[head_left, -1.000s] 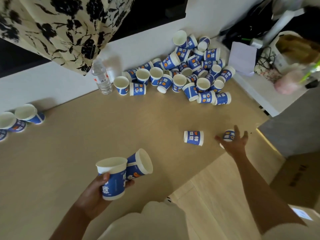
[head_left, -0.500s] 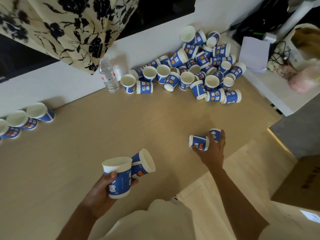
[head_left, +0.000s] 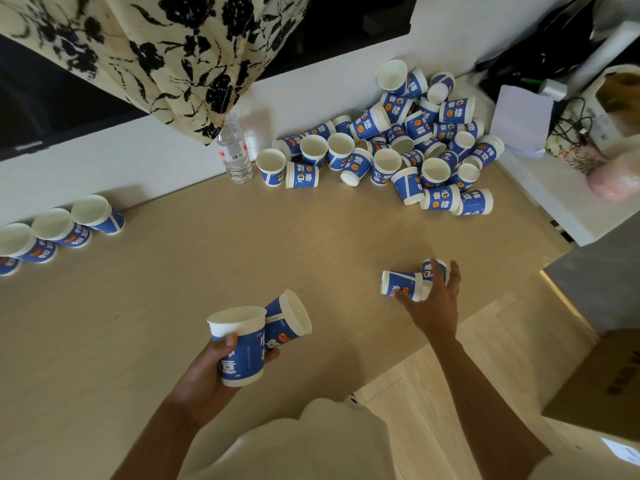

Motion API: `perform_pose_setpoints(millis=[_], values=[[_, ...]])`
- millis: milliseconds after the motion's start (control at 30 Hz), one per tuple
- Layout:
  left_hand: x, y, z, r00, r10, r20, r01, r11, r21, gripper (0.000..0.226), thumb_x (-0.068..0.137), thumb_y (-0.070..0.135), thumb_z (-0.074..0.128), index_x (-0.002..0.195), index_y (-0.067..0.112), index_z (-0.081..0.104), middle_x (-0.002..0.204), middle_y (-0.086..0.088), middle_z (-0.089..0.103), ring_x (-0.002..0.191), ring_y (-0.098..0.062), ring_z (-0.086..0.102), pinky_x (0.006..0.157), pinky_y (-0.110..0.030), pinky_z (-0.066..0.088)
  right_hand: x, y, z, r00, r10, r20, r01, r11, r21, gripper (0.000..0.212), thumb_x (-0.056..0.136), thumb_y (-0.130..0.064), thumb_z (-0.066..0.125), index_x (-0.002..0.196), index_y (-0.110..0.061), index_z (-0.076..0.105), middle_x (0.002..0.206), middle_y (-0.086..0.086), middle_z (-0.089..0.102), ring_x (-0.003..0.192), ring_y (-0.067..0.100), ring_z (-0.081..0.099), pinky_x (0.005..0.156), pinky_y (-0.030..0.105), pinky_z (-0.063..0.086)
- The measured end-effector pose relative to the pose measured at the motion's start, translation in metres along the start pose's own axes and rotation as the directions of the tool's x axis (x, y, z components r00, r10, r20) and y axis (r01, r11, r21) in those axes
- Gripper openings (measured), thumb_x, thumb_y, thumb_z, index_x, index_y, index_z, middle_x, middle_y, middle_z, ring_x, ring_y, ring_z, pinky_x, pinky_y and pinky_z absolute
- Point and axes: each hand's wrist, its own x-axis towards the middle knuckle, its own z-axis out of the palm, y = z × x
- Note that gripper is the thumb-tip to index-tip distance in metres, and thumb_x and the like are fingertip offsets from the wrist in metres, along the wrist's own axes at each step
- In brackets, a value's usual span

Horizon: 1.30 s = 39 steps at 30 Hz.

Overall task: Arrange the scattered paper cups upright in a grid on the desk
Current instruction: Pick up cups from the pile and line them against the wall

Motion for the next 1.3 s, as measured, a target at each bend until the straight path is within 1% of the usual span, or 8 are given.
perform_pose_setpoints(millis=[233, 300, 400, 467, 533, 600, 800, 1300], values=[[0.002, 0.004, 0.001, 0.999, 0.048, 0.010, -0.048, 0.999, 0.025, 0.044, 0.061, 0.036, 0.090, 0.100, 0.018, 0.081, 0.110, -0.013, 0.075, 0.094, -0.029, 0.074, 0.075, -0.038, 0.062, -0.002, 0.006, -0.004, 0.999, 0.047, 0.007, -0.047, 0.998, 0.037, 0.113, 0.064, -0.052, 0.089, 0.154, -0.025, 0.025, 0.164, 0.002, 0.011, 0.144, 0.031, 0.034, 0.102, 0.055, 0.050], [0.002, 0.003, 0.000, 0.998, 0.050, -0.037, -0.050, 0.999, -0.004, 0.028, 0.093, 0.023, 0.055, 0.101, 0.020, 0.081, 0.110, -0.012, 0.075, 0.095, -0.028, 0.074, 0.075, -0.036, 0.062, -0.004, 0.007, -0.005, 0.998, 0.064, 0.000, -0.064, 0.997, 0.046, 0.112, 0.066, -0.050, 0.089, 0.154, -0.026, 0.024, 0.164, 0.002, 0.012, 0.143, 0.030, 0.035, 0.102, 0.056, 0.051], [0.000, 0.001, 0.002, 0.996, -0.011, -0.084, 0.007, 0.999, -0.045, 0.061, 0.103, 0.013, 0.020, 0.101, 0.020, 0.081, 0.109, -0.012, 0.075, 0.094, -0.027, 0.074, 0.076, -0.036, 0.062, -0.008, 0.008, -0.009, 0.996, 0.088, -0.010, -0.088, 0.994, 0.067, 0.110, 0.068, -0.046, 0.089, 0.154, -0.024, 0.025, 0.164, 0.003, 0.013, 0.143, 0.029, 0.036, 0.103, 0.054, 0.050], [0.000, 0.001, 0.004, 0.996, 0.013, -0.083, -0.014, 1.000, -0.012, 0.057, 0.104, 0.016, 0.025, 0.097, 0.020, 0.081, 0.107, -0.011, 0.075, 0.091, -0.026, 0.074, 0.076, -0.037, 0.062, -0.011, 0.010, -0.011, 0.995, 0.097, -0.013, -0.096, 0.993, 0.067, 0.111, 0.067, -0.047, 0.089, 0.154, -0.023, 0.025, 0.164, 0.004, 0.013, 0.143, 0.029, 0.036, 0.103, 0.054, 0.049], [0.001, 0.002, 0.008, 0.997, 0.052, -0.049, -0.050, 0.998, 0.042, 0.025, 0.093, 0.030, 0.059, 0.099, 0.020, 0.081, 0.109, -0.011, 0.075, 0.092, -0.026, 0.074, 0.082, -0.040, 0.062, -0.014, 0.012, -0.012, 0.995, 0.102, -0.015, -0.101, 0.992, 0.074, 0.113, 0.065, -0.051, 0.089, 0.154, -0.024, 0.024, 0.164, 0.003, 0.013, 0.143, 0.028, 0.035, 0.102, 0.052, 0.049], [0.002, 0.002, 0.006, 0.998, 0.061, -0.033, -0.059, 0.997, 0.043, 0.030, 0.076, 0.037, 0.076, 0.101, 0.020, 0.081, 0.111, -0.011, 0.074, 0.095, -0.026, 0.074, 0.087, -0.044, 0.059, -0.016, 0.013, -0.013, 0.994, 0.111, -0.023, -0.109, 0.991, 0.077, 0.114, 0.065, -0.051, 0.089, 0.154, -0.022, 0.025, 0.163, 0.005, 0.014, 0.142, 0.028, 0.036, 0.100, 0.051, 0.049], [0.001, 0.001, 0.007, 0.997, 0.045, -0.068, -0.044, 0.999, 0.011, 0.054, 0.100, 0.018, 0.026, 0.102, 0.022, 0.080, 0.112, -0.008, 0.075, 0.098, -0.023, 0.073, 0.087, -0.040, 0.060, -0.016, 0.007, -0.017, 0.989, 0.099, -0.109, -0.094, 0.994, 0.052, 0.108, 0.068, -0.058, 0.084, 0.153, -0.024, 0.025, 0.162, 0.005, 0.019, 0.139, 0.030, 0.041, 0.107, 0.058, 0.044], [0.000, 0.006, 0.016, 0.995, 0.040, -0.096, -0.041, 0.999, -0.004, 0.061, 0.103, 0.014, 0.022, 0.094, 0.020, 0.082, 0.105, -0.010, 0.076, 0.091, -0.024, 0.074, 0.075, -0.036, 0.062, -0.019, 0.016, -0.016, 0.984, 0.165, -0.065, -0.151, 0.972, 0.181, 0.108, 0.072, -0.044, 0.087, 0.155, -0.025, 0.022, 0.163, 0.003, 0.015, 0.142, 0.027, 0.037, 0.107, 0.052, 0.046]])
